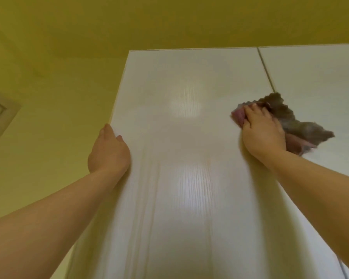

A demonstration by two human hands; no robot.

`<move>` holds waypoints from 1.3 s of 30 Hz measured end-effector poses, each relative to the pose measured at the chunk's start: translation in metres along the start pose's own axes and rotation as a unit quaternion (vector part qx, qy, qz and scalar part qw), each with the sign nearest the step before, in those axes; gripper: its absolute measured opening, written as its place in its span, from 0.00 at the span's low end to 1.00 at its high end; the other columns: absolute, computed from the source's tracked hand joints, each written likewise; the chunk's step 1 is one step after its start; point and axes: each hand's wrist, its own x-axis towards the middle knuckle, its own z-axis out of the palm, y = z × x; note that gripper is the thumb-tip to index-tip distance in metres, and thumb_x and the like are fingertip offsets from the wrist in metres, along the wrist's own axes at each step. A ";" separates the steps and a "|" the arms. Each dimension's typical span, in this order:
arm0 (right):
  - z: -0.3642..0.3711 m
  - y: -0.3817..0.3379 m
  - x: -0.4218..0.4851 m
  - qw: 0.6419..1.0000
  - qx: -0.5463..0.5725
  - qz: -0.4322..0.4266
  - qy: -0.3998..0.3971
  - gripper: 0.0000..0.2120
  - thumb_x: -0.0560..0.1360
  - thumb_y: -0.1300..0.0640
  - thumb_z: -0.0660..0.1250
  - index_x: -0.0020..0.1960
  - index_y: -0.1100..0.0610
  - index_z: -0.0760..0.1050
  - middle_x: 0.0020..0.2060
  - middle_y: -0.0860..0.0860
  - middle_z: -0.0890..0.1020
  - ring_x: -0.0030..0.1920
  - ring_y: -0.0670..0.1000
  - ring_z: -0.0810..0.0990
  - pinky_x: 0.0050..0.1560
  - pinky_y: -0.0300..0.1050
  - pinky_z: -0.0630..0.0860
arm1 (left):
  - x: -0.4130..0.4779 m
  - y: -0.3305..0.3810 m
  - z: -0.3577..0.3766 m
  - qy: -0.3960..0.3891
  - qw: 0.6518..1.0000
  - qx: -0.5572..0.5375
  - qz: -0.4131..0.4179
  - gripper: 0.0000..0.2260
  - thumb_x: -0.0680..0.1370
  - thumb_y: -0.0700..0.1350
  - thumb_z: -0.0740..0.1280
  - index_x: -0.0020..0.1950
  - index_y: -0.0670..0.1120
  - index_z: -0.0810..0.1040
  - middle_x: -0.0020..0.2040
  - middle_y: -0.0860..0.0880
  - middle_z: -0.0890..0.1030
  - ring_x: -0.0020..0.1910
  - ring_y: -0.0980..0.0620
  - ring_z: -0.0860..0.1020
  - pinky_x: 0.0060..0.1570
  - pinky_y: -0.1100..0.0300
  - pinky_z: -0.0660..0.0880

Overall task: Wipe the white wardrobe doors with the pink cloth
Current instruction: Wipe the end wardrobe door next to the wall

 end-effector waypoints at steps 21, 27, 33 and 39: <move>0.024 -0.104 0.011 0.988 0.032 -0.139 -0.054 0.22 0.81 0.54 0.48 0.75 0.48 0.55 0.75 0.45 0.54 0.75 0.48 0.50 0.72 0.50 0.44 | -0.002 -0.004 -0.005 -0.022 0.990 -0.133 -0.035 0.21 0.84 0.46 0.49 0.78 0.50 0.55 0.76 0.51 0.60 0.73 0.47 0.62 0.73 0.55 0.48; 0.044 -0.164 -0.064 0.919 0.125 -0.358 -0.111 0.18 0.80 0.59 0.53 0.67 0.55 0.70 0.68 0.50 0.70 0.69 0.51 0.63 0.70 0.43 0.51 | -0.017 -0.046 -0.020 -0.129 0.945 -0.298 0.025 0.23 0.83 0.38 0.51 0.77 0.53 0.57 0.75 0.57 0.59 0.74 0.58 0.57 0.65 0.70 0.52; 0.039 -0.163 -0.040 0.943 0.228 -0.212 -0.121 0.17 0.80 0.59 0.52 0.65 0.53 0.72 0.65 0.48 0.73 0.67 0.46 0.67 0.72 0.44 0.56 | -0.045 -0.067 -0.018 -0.165 0.936 -0.303 0.063 0.21 0.84 0.41 0.49 0.77 0.55 0.54 0.77 0.56 0.52 0.75 0.59 0.50 0.69 0.68 0.47; 0.039 -0.171 -0.097 0.911 0.160 -0.353 -0.143 0.15 0.78 0.64 0.56 0.60 0.57 0.76 0.59 0.48 0.78 0.61 0.43 0.70 0.61 0.27 0.57 | -0.052 -0.077 -0.015 -0.157 0.917 -0.366 0.005 0.21 0.84 0.46 0.51 0.77 0.55 0.55 0.75 0.57 0.60 0.73 0.58 0.59 0.64 0.71 0.55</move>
